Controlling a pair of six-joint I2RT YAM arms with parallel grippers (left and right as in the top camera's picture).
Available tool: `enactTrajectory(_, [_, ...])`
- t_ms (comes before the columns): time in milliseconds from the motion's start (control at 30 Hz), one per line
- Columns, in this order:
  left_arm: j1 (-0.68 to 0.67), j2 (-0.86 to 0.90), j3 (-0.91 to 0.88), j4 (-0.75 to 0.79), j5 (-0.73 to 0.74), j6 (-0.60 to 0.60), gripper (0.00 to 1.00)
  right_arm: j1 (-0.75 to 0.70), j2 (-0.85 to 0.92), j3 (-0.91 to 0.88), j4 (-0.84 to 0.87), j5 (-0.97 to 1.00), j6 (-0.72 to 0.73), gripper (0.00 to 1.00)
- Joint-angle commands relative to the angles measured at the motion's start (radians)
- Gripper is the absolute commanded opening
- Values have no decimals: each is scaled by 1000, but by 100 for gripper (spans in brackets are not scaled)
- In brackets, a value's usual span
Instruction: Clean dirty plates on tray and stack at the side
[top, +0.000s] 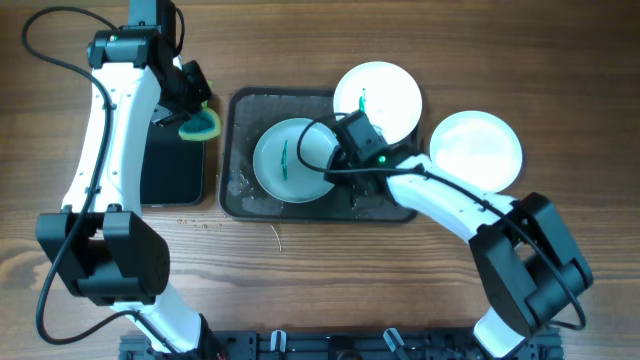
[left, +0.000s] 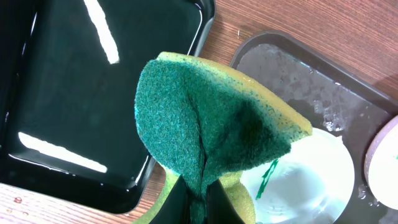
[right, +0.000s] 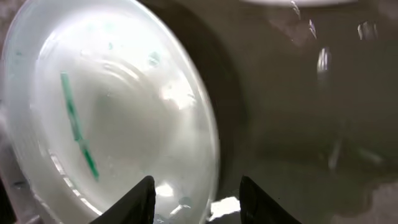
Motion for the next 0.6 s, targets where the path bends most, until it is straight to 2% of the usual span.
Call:
enactTrajectory(0, [-5,-2,4,9,18,8,4,-46,65,170,-144,-5,-212,43])
enactTrajectory(100, [-5,-2,4,9,18,8,4,-80,113,244,-225,-19,-317,40])
enactTrajectory(267, [-5,5,4,9,18,8,4,-129,166,261,-226,-171,-448,32])
enactTrajectory(400, [-8,22,4,10,18,8,4,-134,204,261,-211,-204,-454,23])
enactTrajectory(567, [-33,31,2,32,18,8,4,-134,233,261,-186,-262,-435,22])
